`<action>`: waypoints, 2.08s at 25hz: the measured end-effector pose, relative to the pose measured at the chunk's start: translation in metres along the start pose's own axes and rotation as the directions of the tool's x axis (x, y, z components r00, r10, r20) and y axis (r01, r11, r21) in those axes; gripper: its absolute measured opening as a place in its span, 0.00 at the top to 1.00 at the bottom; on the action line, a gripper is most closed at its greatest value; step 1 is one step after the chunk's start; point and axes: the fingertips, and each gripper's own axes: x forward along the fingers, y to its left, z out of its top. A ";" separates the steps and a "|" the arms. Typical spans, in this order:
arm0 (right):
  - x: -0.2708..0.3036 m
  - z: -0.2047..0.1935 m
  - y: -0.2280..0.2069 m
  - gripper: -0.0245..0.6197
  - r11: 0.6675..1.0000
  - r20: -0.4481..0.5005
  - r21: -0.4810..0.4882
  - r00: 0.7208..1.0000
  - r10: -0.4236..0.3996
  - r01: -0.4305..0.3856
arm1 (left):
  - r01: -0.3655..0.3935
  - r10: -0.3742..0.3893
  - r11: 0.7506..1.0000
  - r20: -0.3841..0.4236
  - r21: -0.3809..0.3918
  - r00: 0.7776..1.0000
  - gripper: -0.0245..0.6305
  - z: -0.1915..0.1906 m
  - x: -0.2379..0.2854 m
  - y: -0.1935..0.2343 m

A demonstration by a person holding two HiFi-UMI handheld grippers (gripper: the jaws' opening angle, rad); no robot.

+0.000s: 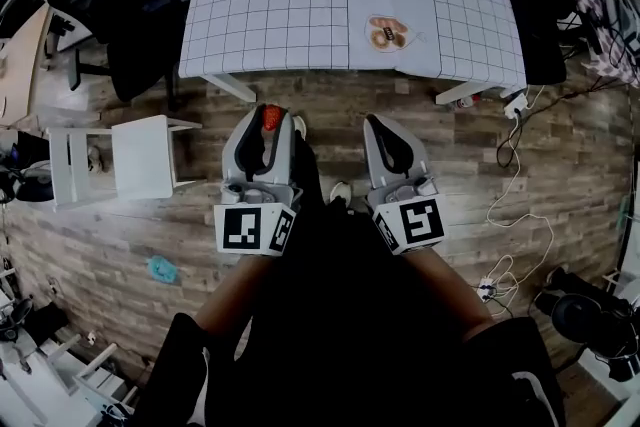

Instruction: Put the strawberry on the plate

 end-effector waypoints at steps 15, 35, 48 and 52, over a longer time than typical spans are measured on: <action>0.131 0.015 -0.016 0.97 0.999 -0.069 -0.029 0.997 0.029 -0.031 | -0.035 0.035 0.999 0.013 0.003 0.999 0.76 0.011 0.104 0.098; 0.325 0.055 -0.021 0.97 0.997 -0.096 -0.066 0.995 0.033 -0.040 | 0.043 -0.044 0.998 -0.008 -0.047 0.999 0.76 0.030 0.244 0.223; 0.369 0.058 -0.047 0.97 0.997 -0.088 -0.066 0.995 -0.042 0.036 | 0.077 -0.083 0.995 -0.081 -0.068 0.993 0.76 0.007 0.299 0.255; 0.387 0.059 -0.070 0.97 0.999 -0.068 -0.043 0.997 -0.021 0.018 | 0.047 -0.056 0.995 -0.111 -0.083 0.992 0.76 -0.002 0.325 0.250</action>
